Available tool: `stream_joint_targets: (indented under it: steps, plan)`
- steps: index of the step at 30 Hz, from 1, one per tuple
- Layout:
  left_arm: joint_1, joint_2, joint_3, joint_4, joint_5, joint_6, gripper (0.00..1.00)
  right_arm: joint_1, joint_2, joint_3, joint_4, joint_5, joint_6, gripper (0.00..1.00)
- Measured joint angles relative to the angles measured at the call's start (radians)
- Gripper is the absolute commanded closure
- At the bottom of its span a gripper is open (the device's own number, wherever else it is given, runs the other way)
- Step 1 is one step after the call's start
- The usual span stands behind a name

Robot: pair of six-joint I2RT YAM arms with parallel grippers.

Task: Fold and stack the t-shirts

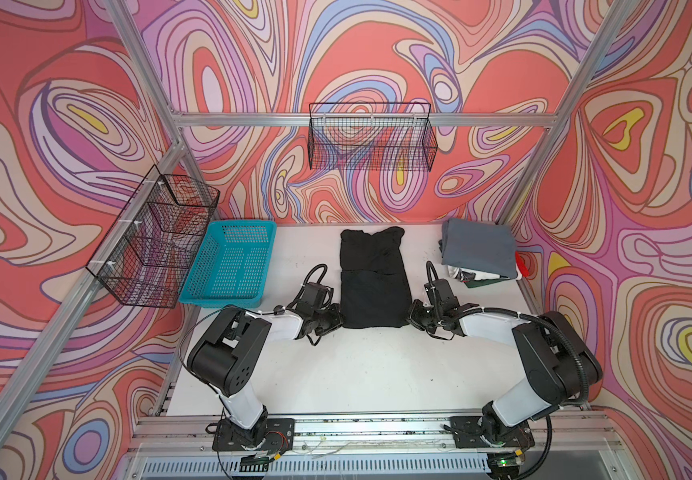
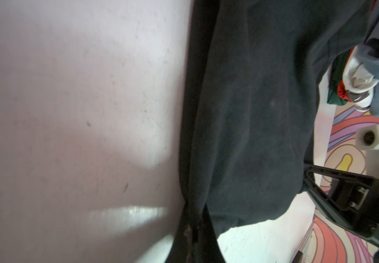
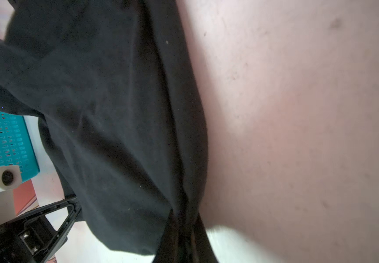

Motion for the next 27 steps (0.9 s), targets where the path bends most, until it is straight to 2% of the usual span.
stream_joint_targets:
  steps: [14, 27]
  plan:
    - [0.000, -0.167, 0.125, -0.203, -0.016, 0.085, 1.00, 0.000, -0.193, 0.002, -0.087, 0.039, -0.039, 1.00]
    - [0.000, -0.227, 0.153, -0.258, 0.006, 0.114, 1.00, 0.000, -0.330, 0.034, -0.177, 0.070, -0.041, 1.00]
